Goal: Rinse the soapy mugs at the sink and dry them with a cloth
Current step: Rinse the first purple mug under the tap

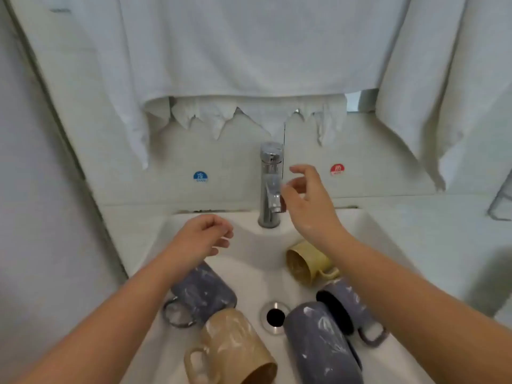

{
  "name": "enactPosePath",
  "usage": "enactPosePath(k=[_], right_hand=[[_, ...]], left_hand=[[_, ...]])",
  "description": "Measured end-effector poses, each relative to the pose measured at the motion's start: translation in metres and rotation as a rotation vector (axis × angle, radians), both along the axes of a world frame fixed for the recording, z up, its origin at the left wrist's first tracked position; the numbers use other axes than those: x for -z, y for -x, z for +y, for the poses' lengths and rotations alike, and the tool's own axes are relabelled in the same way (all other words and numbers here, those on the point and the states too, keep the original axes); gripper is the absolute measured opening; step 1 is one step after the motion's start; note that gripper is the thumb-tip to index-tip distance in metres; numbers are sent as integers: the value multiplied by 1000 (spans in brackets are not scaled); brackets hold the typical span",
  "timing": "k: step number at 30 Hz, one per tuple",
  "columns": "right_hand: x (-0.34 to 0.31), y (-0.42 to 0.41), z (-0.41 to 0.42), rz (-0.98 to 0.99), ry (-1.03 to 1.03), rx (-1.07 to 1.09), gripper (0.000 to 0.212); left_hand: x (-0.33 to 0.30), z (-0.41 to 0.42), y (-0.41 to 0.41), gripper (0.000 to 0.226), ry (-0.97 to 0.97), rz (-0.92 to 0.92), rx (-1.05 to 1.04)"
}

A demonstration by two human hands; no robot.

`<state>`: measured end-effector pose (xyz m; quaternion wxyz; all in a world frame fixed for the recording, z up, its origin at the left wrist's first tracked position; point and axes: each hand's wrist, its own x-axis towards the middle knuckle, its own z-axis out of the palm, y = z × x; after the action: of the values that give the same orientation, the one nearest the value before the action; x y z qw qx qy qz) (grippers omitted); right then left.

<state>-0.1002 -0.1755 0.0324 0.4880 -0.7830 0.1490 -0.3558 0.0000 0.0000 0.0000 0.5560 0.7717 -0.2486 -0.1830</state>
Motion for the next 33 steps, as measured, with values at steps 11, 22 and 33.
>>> enactPosePath(k=[11,22,33], right_hand=[[-33,-34,5,36,232,42,35],[-49,-45,4,40,207,33,33],[-56,-45,2,89,187,12,34]], left_hand=[[6,24,-13,15,-200,-184,-137],[23,34,-24,24,-774,-225,-19],[4,35,-14,16,-536,-94,-28]])
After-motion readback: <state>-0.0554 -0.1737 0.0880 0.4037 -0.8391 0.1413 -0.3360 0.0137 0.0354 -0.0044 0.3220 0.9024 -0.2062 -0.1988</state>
